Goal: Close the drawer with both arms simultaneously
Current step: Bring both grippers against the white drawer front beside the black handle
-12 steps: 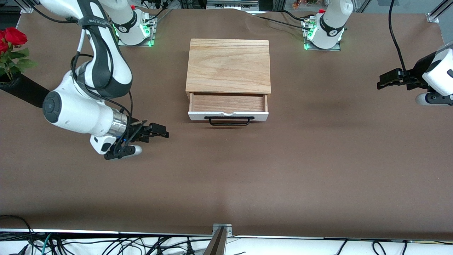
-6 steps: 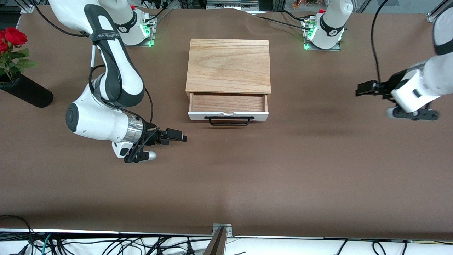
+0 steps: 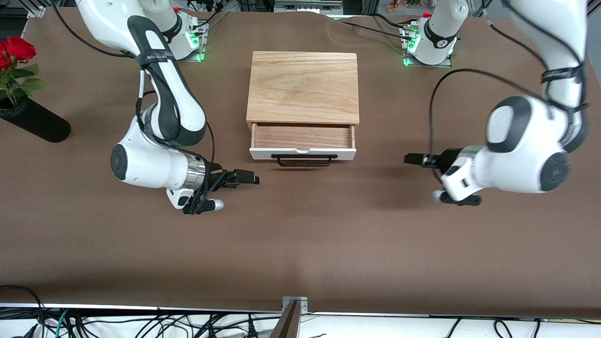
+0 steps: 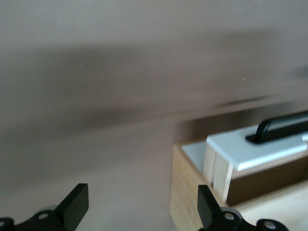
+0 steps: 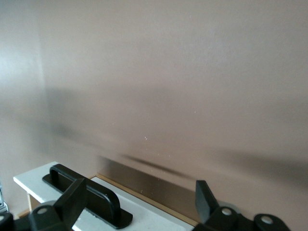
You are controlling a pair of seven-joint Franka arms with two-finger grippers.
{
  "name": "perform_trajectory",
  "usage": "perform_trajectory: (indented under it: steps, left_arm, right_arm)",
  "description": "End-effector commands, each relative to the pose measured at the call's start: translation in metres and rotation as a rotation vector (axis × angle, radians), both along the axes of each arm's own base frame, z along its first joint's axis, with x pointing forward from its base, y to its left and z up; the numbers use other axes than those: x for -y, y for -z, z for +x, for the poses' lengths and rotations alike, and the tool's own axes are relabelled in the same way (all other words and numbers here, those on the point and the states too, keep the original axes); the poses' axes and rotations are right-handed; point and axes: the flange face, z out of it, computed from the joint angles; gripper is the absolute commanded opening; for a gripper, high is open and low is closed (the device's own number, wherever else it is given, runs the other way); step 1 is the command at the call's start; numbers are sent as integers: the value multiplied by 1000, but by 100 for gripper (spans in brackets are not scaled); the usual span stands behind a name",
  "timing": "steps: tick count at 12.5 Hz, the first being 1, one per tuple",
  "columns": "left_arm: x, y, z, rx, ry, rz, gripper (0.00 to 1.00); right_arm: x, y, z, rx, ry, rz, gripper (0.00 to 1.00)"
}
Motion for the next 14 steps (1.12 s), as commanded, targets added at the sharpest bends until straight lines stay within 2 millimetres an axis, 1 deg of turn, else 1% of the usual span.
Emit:
perform_trajectory:
  steps: [1,2,4,5,7,8,10,12,14]
  left_arm:
    - [26,4,15,80,-4,-20,100]
    - [33,13,20,97,-29,-52,100]
    - [65,36,20,98,-55,-114,100]
    - [72,42,21,104,-58,-119,100]
    - [90,46,15,85,-62,-156,100]
    - [93,51,15,67,-79,-182,100]
    - [115,55,6,49,-65,-204,100]
    - [132,59,-3,35,-41,-202,100]
    - [144,75,-11,5,-20,-193,100]
  right_arm:
    - [-6,13,-9,-24,-21,10,100]
    - [-7,18,-12,-38,-26,6,100]
    - [-10,21,-19,-68,-51,5,100]
    - [-10,22,-20,-80,-60,6,100]
    - [-12,23,-29,-133,-100,5,100]
    - [-13,22,-31,-149,-114,6,100]
    - [-13,22,-33,-159,-122,6,100]
    - [-14,24,-34,-161,-124,4,100]
    - [-23,26,-38,-158,-135,1,100]
